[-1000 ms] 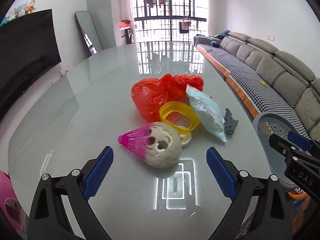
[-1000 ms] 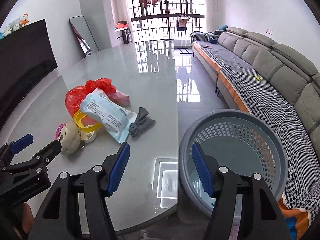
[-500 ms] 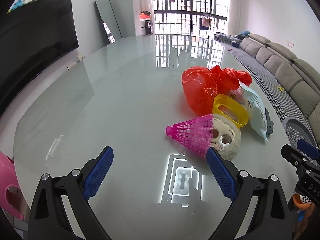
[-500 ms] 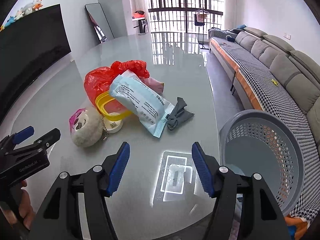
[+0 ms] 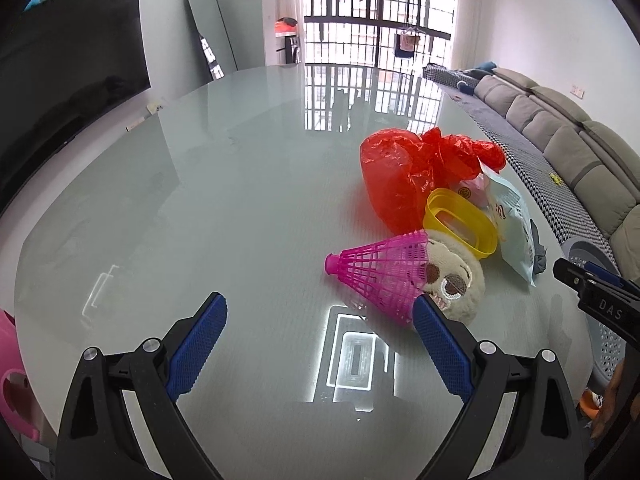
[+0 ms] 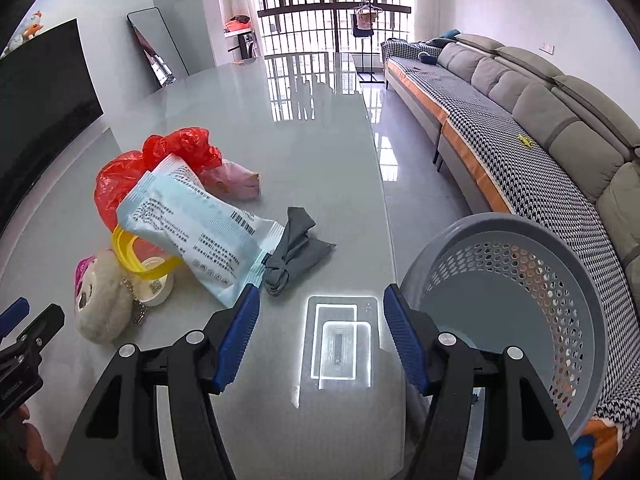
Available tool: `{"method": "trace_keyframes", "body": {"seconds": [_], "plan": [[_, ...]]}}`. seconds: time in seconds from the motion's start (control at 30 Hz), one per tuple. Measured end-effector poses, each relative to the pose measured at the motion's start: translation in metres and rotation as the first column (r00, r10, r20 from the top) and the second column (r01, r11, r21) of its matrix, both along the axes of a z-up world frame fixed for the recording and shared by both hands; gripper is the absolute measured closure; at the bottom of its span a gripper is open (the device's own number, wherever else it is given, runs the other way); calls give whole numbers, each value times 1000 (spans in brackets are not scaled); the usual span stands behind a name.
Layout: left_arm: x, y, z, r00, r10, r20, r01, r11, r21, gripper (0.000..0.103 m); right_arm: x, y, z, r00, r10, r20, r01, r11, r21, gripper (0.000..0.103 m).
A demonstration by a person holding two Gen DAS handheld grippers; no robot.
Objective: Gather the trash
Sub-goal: 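Grasp the grey sock with the right gripper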
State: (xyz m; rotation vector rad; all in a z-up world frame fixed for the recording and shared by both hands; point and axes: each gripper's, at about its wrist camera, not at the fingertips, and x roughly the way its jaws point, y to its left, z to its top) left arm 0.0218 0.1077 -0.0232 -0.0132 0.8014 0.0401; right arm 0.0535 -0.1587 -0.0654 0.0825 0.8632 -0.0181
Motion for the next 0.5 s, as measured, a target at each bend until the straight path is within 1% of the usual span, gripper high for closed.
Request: {"method": "trace_keyframes", "body": {"seconds": [0.23, 0.33, 0.47, 0.5], "plan": [[-1, -4, 2, 1000, -18, 2, 18, 1000, -5, 11, 26, 10, -12, 1000, -3, -25, 2, 999, -34, 41], [0, -3, 2, 1000, -15, 1, 15, 1000, -9, 11, 31, 12, -16, 999, -16, -28, 14, 998, -54, 41], [2, -2, 1, 1000, -9, -4, 8, 1000, -14, 11, 34, 10, -22, 999, -19, -41, 17, 999, -52, 42], [1, 0, 1, 1000, -7, -4, 7, 1000, -15, 11, 34, 10, -22, 999, -18, -41, 16, 999, -49, 43]]}}
